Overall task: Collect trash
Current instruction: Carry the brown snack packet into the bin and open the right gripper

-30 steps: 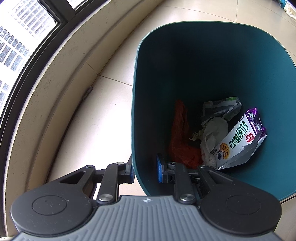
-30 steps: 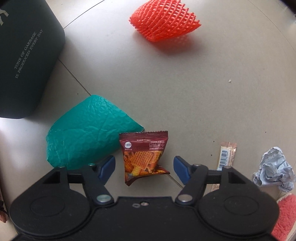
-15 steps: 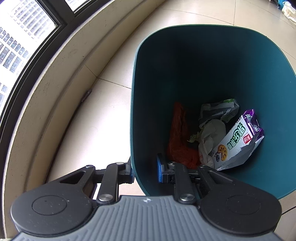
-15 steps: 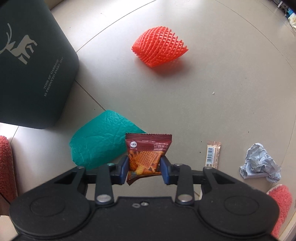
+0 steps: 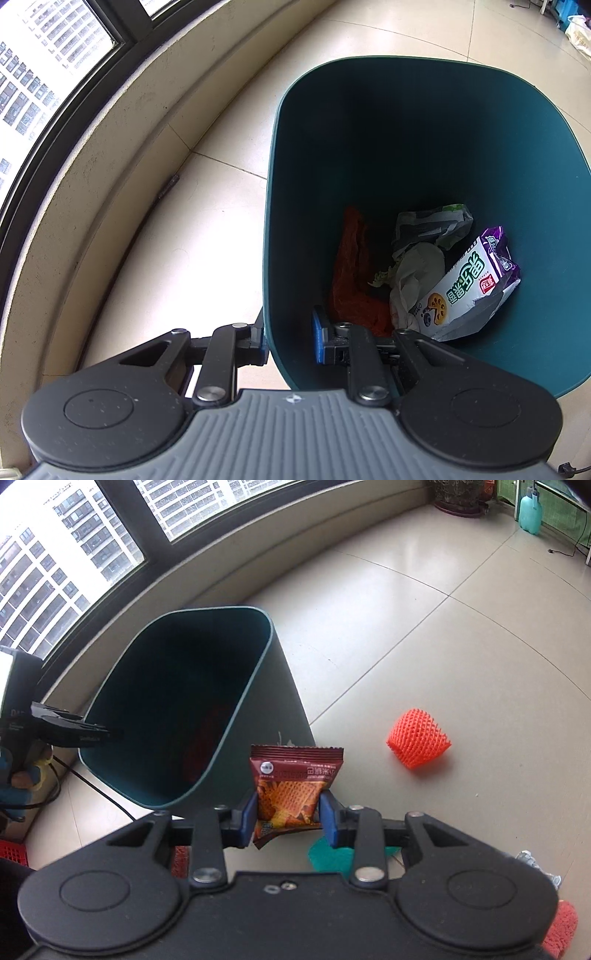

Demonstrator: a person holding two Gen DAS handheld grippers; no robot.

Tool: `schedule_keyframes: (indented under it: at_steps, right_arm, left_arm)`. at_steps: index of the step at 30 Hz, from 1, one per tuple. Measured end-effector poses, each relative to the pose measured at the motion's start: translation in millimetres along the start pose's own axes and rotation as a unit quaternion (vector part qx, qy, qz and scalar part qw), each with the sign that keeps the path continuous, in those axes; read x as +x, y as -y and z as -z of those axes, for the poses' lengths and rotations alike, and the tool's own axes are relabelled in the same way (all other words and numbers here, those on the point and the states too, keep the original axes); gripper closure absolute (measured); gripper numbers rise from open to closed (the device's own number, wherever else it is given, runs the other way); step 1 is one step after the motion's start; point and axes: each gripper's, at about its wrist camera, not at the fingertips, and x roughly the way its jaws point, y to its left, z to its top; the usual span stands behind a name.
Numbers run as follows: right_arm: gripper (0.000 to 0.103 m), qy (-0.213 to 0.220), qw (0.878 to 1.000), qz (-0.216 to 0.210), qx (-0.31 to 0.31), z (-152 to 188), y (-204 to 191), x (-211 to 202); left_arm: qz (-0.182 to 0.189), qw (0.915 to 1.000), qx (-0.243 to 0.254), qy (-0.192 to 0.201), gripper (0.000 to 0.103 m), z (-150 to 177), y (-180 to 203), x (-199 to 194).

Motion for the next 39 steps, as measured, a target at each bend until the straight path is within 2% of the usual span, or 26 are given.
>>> schedule_keyframes:
  at_steps: [4, 8, 15, 30, 33, 36, 39]
  right_arm:
    - [0.069, 0.012, 0.999, -0.024, -0.027, -23.6, -30.1, -2.7]
    - [0.069, 0.001, 0.998, -0.016, -0.053, -35.2, -58.8, 15.5]
    - [0.069, -0.044, 0.995, 0.012, -0.088, -46.0, -90.8, 67.0]
    - [0.066, -0.116, 0.983, 0.073, -0.119, -37.7, -102.8, 158.4]
    - [0.065, -0.123, 0.984, 0.066, -0.115, -36.7, -104.4, 163.2]
    - [0.056, -0.117, 0.985, 0.064, -0.113, -37.7, -106.8, 161.3]
    - [0.054, -0.112, 0.987, 0.051, -0.106, -37.9, -104.9, 151.6]
  left_arm:
    - [0.006, 1.0000, -0.004, 0.004, 0.083, -0.4, -5.7, -3.5]
    - [0.013, 0.9999, -0.005, 0.006, 0.083, -0.2, -9.9, -6.7]
    - [0.020, 0.9997, -0.008, 0.012, 0.083, 1.2, -16.1, -8.9]
    - [0.018, 0.9997, -0.008, 0.013, 0.083, 3.7, -13.2, -9.1]
    - [0.018, 0.9997, -0.008, 0.013, 0.083, 3.2, -13.1, -9.0]
    - [0.019, 0.9997, -0.009, 0.013, 0.083, 3.1, -12.8, -9.1]
    - [0.019, 0.9997, -0.009, 0.013, 0.083, 3.0, -12.1, -9.4]
